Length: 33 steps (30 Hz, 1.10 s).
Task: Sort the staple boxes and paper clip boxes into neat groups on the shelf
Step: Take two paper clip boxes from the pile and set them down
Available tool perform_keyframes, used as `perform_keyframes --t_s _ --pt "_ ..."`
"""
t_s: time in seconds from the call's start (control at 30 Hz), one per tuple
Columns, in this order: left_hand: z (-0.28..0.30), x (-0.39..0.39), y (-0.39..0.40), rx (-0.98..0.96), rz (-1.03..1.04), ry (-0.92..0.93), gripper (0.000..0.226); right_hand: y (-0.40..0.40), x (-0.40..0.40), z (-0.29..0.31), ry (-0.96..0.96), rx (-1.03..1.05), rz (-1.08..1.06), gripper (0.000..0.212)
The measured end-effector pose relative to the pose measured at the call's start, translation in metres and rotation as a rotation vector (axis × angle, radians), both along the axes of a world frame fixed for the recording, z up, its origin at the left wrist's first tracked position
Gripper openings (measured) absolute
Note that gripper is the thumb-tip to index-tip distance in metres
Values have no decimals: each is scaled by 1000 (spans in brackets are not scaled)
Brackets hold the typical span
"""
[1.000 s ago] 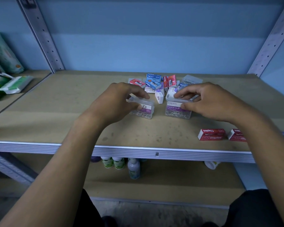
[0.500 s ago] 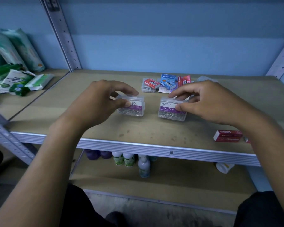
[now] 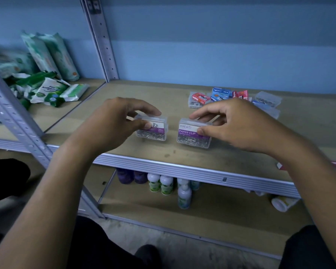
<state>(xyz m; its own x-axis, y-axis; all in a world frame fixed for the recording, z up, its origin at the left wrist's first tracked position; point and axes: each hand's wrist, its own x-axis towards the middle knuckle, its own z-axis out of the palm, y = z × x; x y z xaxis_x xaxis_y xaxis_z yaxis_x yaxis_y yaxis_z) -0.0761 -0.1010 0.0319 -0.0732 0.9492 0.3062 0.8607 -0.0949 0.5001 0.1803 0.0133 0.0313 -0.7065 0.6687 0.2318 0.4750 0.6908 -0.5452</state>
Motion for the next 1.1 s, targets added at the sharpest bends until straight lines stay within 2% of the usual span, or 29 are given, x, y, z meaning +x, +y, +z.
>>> perform_keyframes --t_s 0.63,0.9,1.1 --pt "-9 -19 -8 -127 -7 32 26 -9 -22 -8 -76 -50 45 31" --pt "-7 -18 -9 -127 -4 23 30 -8 -21 -10 -78 -63 51 31" --pt "-3 -13 -8 -88 12 -27 29 -2 -14 -12 -24 -48 17 24"
